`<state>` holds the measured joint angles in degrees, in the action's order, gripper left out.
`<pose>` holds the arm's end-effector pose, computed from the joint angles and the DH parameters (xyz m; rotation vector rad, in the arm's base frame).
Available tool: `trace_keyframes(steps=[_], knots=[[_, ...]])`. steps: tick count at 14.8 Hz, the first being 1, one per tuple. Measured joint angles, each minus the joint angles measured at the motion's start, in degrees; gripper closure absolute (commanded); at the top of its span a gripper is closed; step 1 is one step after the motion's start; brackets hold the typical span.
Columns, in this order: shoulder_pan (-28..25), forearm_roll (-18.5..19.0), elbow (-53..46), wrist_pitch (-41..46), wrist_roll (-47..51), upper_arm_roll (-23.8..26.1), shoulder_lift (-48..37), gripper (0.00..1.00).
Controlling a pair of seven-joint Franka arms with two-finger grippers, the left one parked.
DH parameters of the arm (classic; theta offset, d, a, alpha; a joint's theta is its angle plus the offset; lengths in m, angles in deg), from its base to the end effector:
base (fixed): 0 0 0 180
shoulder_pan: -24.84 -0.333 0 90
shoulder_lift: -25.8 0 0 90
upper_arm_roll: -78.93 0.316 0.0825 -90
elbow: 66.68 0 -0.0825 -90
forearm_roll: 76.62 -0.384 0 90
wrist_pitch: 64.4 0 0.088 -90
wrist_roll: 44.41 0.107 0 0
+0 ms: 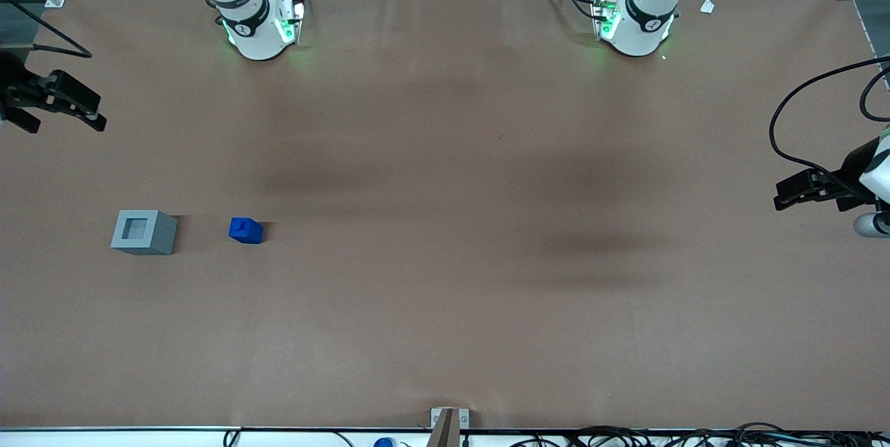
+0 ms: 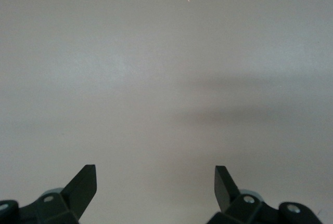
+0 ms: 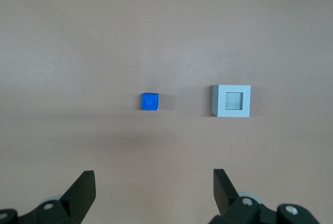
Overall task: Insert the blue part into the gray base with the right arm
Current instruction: 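Move the open right gripper toward the blue block, then lower the right gripper over the blue block and close on it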
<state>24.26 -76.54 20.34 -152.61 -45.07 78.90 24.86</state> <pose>0.5467 0.0051 0.6552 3.1395 0.0330 0.0584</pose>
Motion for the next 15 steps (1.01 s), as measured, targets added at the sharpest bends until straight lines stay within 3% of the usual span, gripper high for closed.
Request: trace_keyframes(steps=[8,15], knots=[[-0.34,-0.07,1.12,-1.89,-0.01,-0.02,6.91,0.00],[-0.48,-2.67,10.00,-14.84,-0.01,-0.13,10.16,0.00]])
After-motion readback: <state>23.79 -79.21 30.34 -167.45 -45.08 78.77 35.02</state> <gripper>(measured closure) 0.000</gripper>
